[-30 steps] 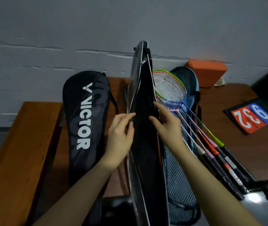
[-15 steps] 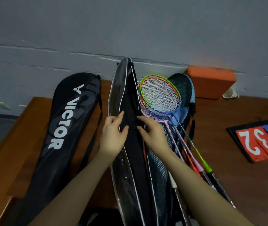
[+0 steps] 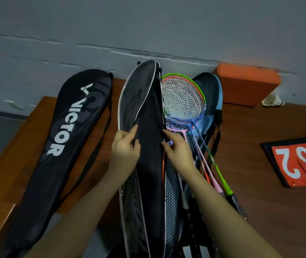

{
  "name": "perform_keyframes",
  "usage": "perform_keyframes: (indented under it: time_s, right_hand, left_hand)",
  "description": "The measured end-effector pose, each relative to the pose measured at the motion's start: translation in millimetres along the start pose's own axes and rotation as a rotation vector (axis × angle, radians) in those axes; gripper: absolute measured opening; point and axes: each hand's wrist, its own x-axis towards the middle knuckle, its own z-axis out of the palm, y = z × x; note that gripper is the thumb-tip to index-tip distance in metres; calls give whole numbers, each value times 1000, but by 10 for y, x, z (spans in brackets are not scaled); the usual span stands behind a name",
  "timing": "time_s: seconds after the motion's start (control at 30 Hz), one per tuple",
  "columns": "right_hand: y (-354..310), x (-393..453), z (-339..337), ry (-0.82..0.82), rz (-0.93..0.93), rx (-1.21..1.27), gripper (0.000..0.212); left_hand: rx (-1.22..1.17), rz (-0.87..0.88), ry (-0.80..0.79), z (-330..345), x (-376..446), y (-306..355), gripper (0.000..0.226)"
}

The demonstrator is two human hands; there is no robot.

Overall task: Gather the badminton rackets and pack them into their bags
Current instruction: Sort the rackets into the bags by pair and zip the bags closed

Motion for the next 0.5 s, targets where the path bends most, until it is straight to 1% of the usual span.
perform_keyframes:
  time_s: [0.1,0.17,0.23,0.3,0.37,0.43,0.5]
  right_hand:
    - [88,-23,-184,39,7,-23,41]
    - [272,-64,-343,114,98,-83,39]
    - [507,-127,-489,172,214,-194,37]
    - [694,-201,-552,170,313,-344,38]
    - [808,-248,-553,151,392,-419,39]
    - [858,-254,-543,158,416,-434,37]
    - [871,-248,-547,193,411,-386,32]
  left_hand:
    - [-2,-8,-53,139,56,47,46]
    - [-20,-26,-76,222,81,41,46]
    - [-36,-45,-86,287,110,32,46]
    - [-44,-55,-88,331,135,16,46]
    - [-48,-54,-90,368,137,6,46]
    - [-50,-40,-92,393,123,-9,45]
    - [-61,-23,-79,407,111,-37,45]
